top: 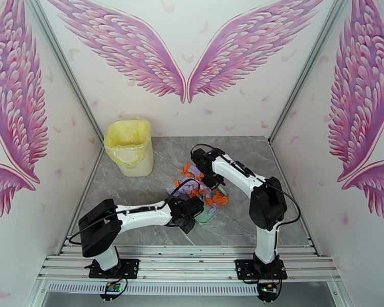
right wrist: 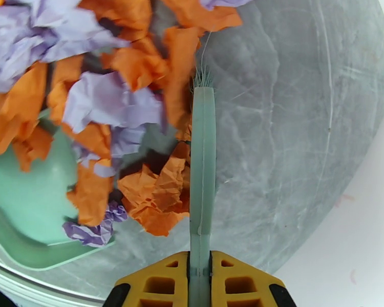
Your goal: Sweep away the paper scraps from the table
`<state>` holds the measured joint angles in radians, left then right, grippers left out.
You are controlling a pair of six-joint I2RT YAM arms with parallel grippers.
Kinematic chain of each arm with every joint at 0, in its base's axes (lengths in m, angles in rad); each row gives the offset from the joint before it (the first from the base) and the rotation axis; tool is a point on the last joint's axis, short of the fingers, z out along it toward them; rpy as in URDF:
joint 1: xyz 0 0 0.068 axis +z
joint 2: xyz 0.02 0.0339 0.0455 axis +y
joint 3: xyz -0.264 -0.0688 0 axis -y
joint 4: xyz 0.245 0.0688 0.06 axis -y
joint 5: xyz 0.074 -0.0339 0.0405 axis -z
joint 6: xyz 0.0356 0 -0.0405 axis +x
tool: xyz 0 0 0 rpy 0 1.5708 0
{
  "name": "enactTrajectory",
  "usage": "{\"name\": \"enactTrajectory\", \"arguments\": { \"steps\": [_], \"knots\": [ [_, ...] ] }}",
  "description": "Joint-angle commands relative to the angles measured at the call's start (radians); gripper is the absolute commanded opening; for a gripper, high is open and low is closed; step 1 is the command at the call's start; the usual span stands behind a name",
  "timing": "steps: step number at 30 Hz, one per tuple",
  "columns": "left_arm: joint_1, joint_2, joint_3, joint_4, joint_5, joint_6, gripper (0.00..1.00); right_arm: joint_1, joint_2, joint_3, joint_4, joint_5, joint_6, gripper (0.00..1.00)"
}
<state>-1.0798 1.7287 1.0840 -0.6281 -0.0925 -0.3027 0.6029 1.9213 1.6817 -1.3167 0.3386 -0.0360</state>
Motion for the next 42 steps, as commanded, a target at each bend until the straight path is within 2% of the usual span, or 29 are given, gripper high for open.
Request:
{"name": "enactTrajectory", "arguments": {
  "steps": [1,7,17,28,33,42],
  "knots": [
    [0.015,0.032,0.046,0.001,0.012,0.013,0.00,0.045,-0.062,-0.027,0.012,-0.078,0.055,0.00],
    [0.021,0.050,0.078,0.004,0.014,0.021,0.00,0.099,-0.111,-0.042,0.019,-0.135,0.096,0.00],
    [0.026,0.030,0.055,0.026,0.005,0.013,0.00,0.113,-0.296,-0.058,-0.033,-0.124,0.163,0.00],
    [0.026,-0.070,-0.008,0.139,-0.024,0.008,0.00,0.109,-0.450,-0.092,-0.056,-0.021,0.207,0.00],
    [0.023,-0.149,-0.054,0.167,-0.054,-0.008,0.00,0.069,-0.512,-0.096,-0.039,0.030,0.229,0.00],
    [0.025,-0.332,-0.103,0.094,-0.117,-0.033,0.00,0.016,-0.614,-0.090,0.007,0.130,0.256,0.00]
  ]
}}
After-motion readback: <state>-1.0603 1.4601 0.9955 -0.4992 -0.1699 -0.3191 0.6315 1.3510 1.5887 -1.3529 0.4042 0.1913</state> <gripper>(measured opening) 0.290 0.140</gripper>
